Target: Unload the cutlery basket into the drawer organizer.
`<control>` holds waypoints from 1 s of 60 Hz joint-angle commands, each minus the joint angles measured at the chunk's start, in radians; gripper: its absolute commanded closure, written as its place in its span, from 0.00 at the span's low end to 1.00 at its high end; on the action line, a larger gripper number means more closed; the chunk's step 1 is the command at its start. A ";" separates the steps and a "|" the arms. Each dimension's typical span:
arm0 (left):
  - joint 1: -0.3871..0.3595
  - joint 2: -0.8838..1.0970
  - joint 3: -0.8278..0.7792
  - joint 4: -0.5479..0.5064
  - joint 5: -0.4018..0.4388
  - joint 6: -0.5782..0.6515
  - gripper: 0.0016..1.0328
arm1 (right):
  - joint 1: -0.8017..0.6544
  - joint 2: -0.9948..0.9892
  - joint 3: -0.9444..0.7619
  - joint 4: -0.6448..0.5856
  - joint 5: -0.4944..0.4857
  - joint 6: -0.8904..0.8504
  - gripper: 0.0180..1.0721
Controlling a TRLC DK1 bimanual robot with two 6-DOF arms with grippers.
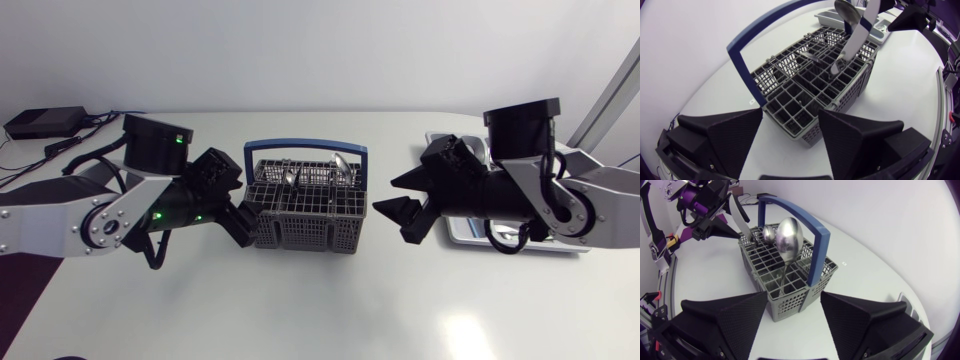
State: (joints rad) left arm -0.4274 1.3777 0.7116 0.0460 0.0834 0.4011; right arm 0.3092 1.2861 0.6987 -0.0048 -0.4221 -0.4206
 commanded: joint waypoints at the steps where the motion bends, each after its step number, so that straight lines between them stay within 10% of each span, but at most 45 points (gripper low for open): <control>1: 0.022 0.044 -0.014 0.028 0.015 0.025 0.11 | -0.013 0.061 -0.013 0.034 0.000 -0.010 0.29; 52: 0.032 0.248 0.101 0.120 0.033 0.076 0.11 | 0.162 0.090 -0.007 0.026 0.074 0.054 0.31; 60: 0.039 0.242 0.091 0.120 0.033 0.081 0.11 | 0.133 0.039 0.012 0.014 0.066 0.051 0.56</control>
State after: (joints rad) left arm -0.3927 1.5814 0.8204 0.1917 0.1081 0.4503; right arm 0.4541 1.3579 0.7029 0.0055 -0.3473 -0.3779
